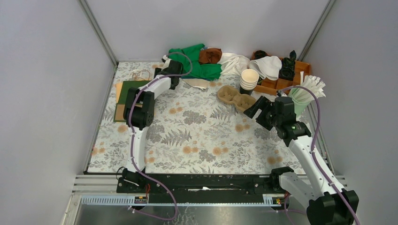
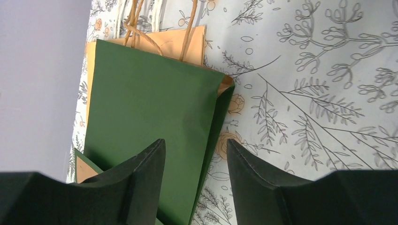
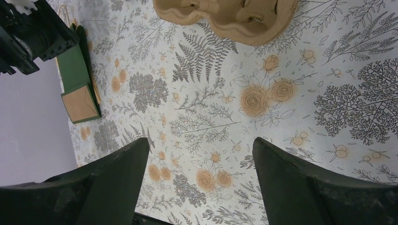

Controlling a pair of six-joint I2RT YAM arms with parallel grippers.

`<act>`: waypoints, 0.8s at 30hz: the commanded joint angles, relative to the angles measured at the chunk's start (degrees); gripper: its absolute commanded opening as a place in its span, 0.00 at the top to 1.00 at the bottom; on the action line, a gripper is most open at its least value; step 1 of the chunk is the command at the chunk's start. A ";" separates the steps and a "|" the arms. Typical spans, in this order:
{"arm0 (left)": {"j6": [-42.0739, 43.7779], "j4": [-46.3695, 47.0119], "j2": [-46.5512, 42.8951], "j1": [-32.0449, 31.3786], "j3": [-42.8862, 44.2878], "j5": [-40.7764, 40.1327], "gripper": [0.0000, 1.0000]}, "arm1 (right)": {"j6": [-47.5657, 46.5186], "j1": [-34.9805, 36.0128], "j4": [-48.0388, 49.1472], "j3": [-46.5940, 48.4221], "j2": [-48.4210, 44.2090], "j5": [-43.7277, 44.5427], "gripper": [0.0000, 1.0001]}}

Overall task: Pack the takeout coffee
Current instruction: Pick up the takeout bag from the center of the board.

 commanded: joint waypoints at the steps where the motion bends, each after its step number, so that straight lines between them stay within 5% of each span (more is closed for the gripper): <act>1: 1.87 2.95 1.40 1.11 2.63 -3.66 0.46 | -0.89 0.40 0.76 1.46 1.26 0.75 0.11; 9: 3.65 5.31 3.44 2.55 2.99 -2.03 0.53 | -1.07 0.42 1.99 1.56 3.27 0.88 0.11; 17: 4.02 5.53 5.70 2.95 3.75 -1.14 0.48 | -0.99 0.41 2.15 1.64 3.51 0.90 0.11; 24: 4.05 6.34 5.87 2.95 3.83 -3.92 0.87 | -1.07 0.40 1.66 1.49 3.02 1.35 0.11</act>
